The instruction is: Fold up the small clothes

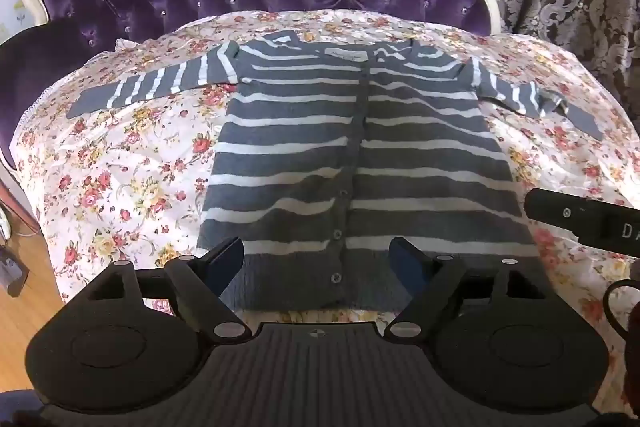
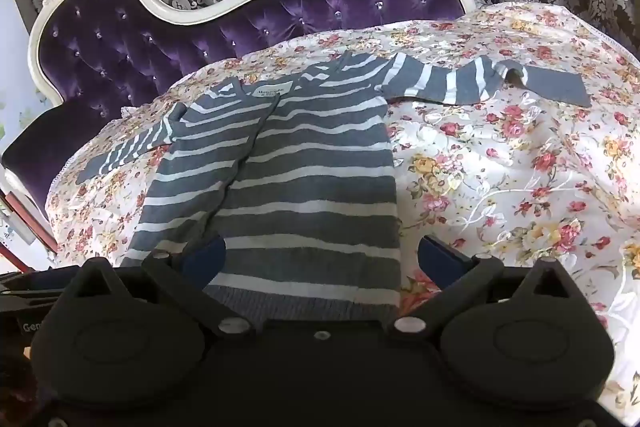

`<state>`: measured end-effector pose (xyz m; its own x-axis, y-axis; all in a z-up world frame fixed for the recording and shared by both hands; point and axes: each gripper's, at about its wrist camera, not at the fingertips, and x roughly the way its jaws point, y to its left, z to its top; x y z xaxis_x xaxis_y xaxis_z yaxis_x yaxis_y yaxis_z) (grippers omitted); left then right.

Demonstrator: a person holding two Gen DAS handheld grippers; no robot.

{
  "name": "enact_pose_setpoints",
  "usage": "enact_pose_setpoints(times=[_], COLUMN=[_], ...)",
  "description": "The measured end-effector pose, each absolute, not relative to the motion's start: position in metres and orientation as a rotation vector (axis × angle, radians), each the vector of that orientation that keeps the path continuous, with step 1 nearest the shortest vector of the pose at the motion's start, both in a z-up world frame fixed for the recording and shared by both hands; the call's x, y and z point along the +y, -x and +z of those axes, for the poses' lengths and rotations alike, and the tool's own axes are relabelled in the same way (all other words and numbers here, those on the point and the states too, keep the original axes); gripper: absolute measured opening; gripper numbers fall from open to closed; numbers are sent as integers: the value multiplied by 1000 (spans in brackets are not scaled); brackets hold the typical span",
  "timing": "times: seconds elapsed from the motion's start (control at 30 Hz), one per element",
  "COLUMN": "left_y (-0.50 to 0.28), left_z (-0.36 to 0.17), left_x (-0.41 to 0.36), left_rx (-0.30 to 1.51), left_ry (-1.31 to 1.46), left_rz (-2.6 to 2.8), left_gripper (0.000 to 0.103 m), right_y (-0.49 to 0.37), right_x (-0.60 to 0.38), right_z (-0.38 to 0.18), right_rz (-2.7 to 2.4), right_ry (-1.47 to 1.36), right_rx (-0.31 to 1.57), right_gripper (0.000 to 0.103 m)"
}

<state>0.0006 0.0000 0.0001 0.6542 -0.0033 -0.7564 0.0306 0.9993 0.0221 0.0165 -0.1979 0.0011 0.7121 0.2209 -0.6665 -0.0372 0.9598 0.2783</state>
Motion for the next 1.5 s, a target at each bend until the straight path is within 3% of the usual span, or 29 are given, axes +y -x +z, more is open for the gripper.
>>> enact_pose_setpoints(times=[1.5], left_y=[-3], left_z=[-14], left_x=[4], left_rx=[921], left_ry=[-24], left_rz=[-39], left_gripper=[79], right_y=[-17], right_x=[-188], right_z=[-19], right_rz=[156], right_ry=[-278], right_rx=[872], right_gripper=[102])
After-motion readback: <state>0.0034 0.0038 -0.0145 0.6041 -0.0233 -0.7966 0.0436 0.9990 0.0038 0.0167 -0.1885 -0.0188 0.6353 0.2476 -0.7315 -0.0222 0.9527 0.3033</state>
